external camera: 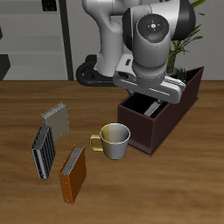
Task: Place the green book into the left desk caddy's left compartment and place the black book into the left desk caddy's right compartment and place the orange book into the left desk caddy's right compartment
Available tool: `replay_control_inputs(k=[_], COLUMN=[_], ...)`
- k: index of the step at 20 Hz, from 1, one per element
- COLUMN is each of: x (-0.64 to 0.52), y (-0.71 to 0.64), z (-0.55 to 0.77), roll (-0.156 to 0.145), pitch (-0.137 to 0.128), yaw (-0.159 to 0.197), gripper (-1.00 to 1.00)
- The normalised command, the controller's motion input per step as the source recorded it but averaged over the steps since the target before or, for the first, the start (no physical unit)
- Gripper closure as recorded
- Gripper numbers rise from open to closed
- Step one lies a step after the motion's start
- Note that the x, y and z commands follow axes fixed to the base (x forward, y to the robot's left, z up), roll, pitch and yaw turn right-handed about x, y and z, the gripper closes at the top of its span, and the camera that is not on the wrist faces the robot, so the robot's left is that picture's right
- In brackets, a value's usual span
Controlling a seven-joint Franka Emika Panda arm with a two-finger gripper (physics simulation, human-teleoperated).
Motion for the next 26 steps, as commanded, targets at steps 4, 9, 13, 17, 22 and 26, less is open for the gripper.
replay_control_inputs(k=[4,9,13,17,22,26], x=[-0.01,0.02,0.13,0.15,0.2,0.15], y=[-0.11,-0.34,-0.56,-0.44,-0.45,-0.3], z=[0.31,0.36,0.22,0.1,0.1,0.14], roll=[-0.015,-0.041,-0.053,-0.034,-0.003,0.064], pitch=[-0.048,-0.032,-0.011,-0.032,0.004,-0.055], yaw=[0.065,0.08,0.095,0.127,0.065,0.095], gripper=[-1.0,-1.0,-1.0,-1.0,-1.0,-1.0])
